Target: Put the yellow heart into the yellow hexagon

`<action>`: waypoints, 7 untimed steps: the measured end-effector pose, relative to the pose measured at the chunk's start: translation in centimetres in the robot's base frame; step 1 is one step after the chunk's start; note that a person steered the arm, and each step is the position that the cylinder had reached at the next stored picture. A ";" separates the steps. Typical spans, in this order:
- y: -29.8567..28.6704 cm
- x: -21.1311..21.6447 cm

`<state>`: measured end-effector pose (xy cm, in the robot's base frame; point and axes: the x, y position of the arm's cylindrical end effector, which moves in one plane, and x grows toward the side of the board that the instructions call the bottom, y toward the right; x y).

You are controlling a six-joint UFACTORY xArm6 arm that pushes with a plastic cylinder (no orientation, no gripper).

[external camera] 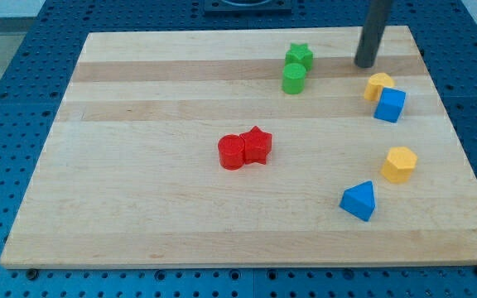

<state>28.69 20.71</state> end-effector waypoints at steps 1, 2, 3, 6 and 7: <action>3.2 0.5; 3.2 1.1; 3.2 3.3; 1.0 7.9; 1.0 5.0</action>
<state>33.69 21.67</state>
